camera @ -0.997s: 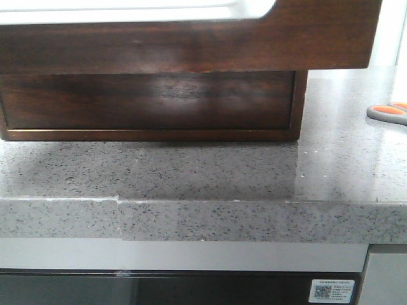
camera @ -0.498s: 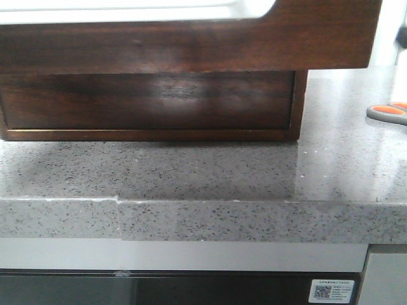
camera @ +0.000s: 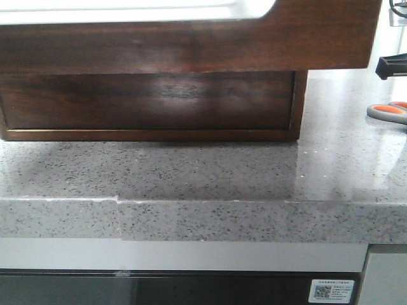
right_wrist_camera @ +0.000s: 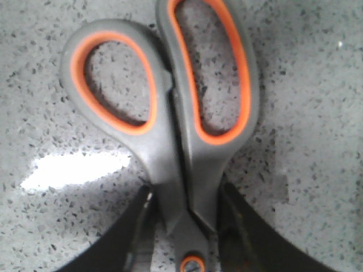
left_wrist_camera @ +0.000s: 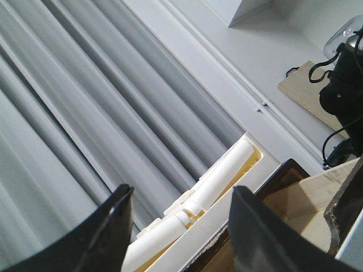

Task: Put scissors in drawer with both arms
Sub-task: 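Lower the right gripper onto the grey scissors and grasp them, then lift the scissors with the right gripper and carry them over the drawer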

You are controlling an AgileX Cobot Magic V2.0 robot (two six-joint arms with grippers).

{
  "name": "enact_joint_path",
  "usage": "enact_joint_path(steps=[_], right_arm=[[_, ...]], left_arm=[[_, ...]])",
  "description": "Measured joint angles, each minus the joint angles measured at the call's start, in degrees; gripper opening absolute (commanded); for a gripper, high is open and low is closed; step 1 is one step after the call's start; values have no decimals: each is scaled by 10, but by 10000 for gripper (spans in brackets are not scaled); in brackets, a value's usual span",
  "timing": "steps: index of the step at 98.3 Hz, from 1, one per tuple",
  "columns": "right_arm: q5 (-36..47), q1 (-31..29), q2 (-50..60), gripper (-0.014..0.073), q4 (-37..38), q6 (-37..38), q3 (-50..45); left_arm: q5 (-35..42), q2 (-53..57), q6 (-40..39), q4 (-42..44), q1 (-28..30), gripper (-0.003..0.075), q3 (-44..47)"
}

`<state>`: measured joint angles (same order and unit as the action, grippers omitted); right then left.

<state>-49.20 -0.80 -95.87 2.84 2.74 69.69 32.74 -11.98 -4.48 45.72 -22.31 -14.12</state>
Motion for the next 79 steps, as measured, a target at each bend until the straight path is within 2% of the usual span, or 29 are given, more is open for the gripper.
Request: enact_joint_path(steps=[4, 27, 50, 64, 79], right_arm=[[0, 0, 0, -80, 2, 0, 0], [-3, 0, 22, -78, 4, 0, -5], [20, 16, 183, -79, -5, -24, 14], [25, 62, 256, -79, -50, -93, 68], [19, 142, 283, -79, -104, -167, 130]], left_arm=[[0, 0, 0, 0, 0, 358, 0], [-1, 0, 0, 0, 0, 358, 0], [-1, 0, 0, 0, 0, 358, 0], [-3, 0, 0, 0, 0, 358, 0], [-4, 0, 0, 0, 0, 358, 0]])
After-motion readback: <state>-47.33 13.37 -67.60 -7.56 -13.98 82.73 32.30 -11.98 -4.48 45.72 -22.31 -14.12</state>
